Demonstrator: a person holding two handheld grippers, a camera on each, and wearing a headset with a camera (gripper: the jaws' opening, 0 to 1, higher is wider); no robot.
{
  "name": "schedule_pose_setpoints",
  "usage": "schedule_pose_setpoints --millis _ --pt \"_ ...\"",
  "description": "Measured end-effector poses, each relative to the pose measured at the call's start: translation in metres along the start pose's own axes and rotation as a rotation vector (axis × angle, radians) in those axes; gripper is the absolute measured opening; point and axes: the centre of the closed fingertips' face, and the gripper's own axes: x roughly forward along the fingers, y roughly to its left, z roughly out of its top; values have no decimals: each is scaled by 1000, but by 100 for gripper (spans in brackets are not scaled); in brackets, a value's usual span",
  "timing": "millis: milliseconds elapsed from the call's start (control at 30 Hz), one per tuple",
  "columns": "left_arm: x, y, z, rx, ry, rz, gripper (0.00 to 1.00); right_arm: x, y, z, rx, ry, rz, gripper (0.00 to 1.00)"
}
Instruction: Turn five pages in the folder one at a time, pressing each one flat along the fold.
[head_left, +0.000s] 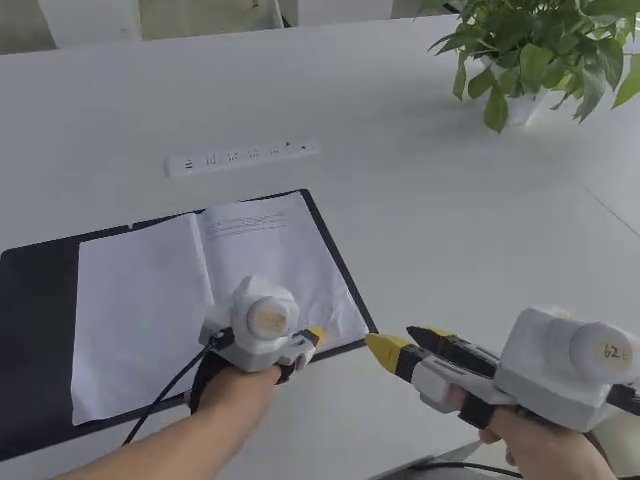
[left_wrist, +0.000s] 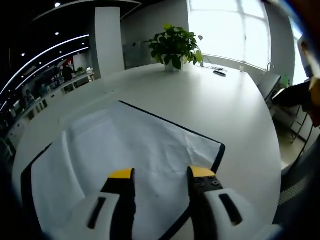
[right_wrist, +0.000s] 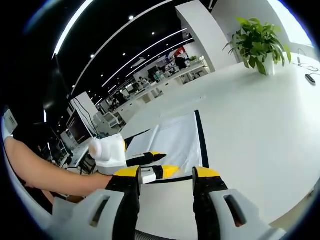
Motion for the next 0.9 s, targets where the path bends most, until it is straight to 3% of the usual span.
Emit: schedule_pose_setpoints --millis 100,133,167,300,533,633,900 --pt "1 -8 1 41 -50 -55 30 3 0 -1 -6 12 4 40" --pt "0 -9 0 41 -56 -60 25 3 0 -1 -10 16 4 40" --pt "0 -7 0 79 -69 -57 22 4 -1 0 -10 16 4 40" --pt "1 -7 -1 41 -88 -71 18 5 -2 0 -4 20 3 40" --pt "1 -7 -1 57 -107 -74 12 7 -6 -3 1 31 -3 39" --pt "2 -1 -1 76 -104 -56 4 8 -7 -4 2 35 -3 39" --pt "3 4 -1 111 -87 -62 0 17 -11 -6 -5 57 1 39"
